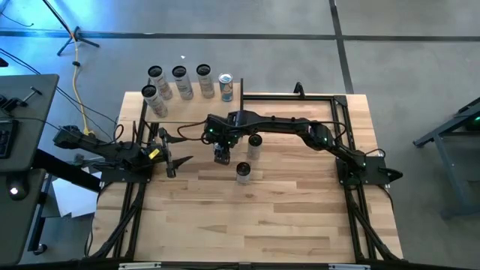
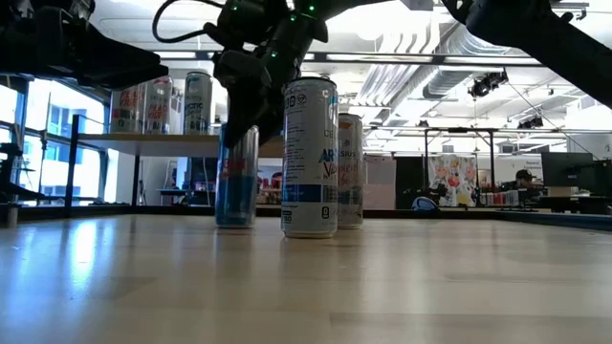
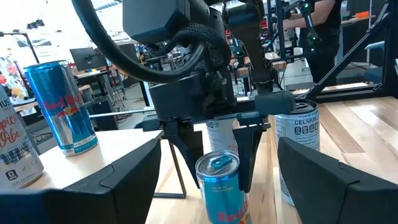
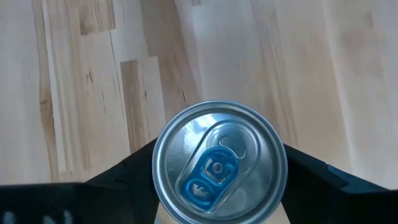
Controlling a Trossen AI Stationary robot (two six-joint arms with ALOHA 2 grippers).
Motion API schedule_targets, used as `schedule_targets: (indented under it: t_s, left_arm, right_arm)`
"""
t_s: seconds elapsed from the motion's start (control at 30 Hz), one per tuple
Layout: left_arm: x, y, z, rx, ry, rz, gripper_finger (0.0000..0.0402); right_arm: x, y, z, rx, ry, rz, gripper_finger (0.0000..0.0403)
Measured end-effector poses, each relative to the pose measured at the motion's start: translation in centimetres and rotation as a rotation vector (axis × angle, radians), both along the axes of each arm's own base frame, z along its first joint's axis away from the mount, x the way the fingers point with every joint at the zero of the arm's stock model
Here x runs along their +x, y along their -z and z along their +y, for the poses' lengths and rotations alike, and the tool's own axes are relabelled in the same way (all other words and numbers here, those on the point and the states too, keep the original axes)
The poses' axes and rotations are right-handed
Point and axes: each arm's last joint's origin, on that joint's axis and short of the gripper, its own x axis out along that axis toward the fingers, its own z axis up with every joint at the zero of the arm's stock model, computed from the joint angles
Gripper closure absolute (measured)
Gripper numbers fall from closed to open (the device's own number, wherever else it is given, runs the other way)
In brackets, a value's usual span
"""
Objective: Place canned beverage on shelf
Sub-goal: Move the blue soda can to the center of the table, then put the white blue soda can on the shelf aligned with the other white blue soda can
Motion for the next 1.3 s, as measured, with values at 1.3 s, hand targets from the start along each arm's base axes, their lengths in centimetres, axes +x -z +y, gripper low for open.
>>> schedule_targets:
  t_s: [1.3]
  left_arm:
    - [0.0, 0.1, 0.0, 0.003, 0.0, 0.011, 0.0108]
  right_arm:
    - [-7.6, -11.4, 4.8, 0.107, -0.036, -0.142, 0.0043]
